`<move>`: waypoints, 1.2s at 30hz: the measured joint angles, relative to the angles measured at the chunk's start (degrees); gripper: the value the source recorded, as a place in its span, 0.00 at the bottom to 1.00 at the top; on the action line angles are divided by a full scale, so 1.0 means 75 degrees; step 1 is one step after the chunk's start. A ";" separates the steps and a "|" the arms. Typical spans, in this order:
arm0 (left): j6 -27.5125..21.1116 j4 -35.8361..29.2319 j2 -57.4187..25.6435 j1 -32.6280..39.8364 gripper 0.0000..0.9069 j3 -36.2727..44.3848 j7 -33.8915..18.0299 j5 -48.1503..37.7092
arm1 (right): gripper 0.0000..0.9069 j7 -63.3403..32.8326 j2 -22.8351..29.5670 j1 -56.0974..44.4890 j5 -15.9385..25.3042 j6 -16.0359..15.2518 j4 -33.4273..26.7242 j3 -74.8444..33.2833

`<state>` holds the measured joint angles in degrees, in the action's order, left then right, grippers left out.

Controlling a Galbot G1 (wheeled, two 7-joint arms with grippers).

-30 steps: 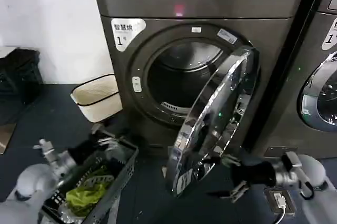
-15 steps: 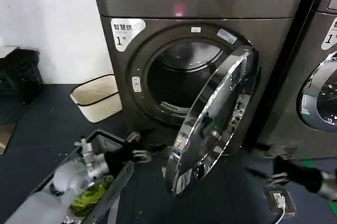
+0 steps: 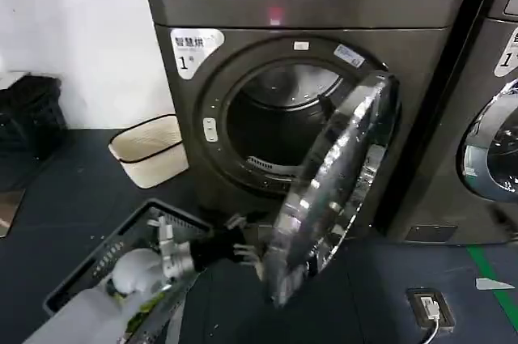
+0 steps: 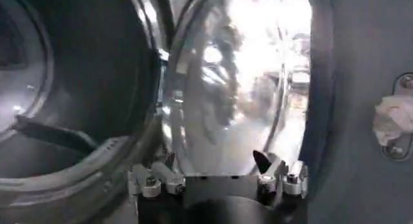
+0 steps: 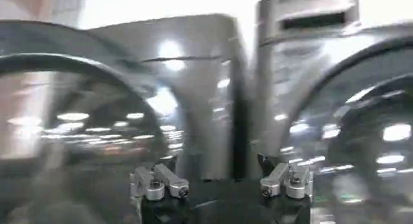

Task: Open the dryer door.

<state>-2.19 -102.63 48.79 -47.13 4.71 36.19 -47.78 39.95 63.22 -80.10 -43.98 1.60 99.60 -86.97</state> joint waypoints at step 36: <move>0.0638 0.2050 0.3008 0.3225 1.00 0.4313 -0.0824 0.0135 | 1.00 -0.3602 -0.0334 -0.1387 0.2158 -0.1710 -0.0059 -0.4162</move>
<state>2.59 -87.25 71.35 -22.94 37.06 30.01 -46.77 12.93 60.72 -90.51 -27.79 -11.22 99.16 -118.19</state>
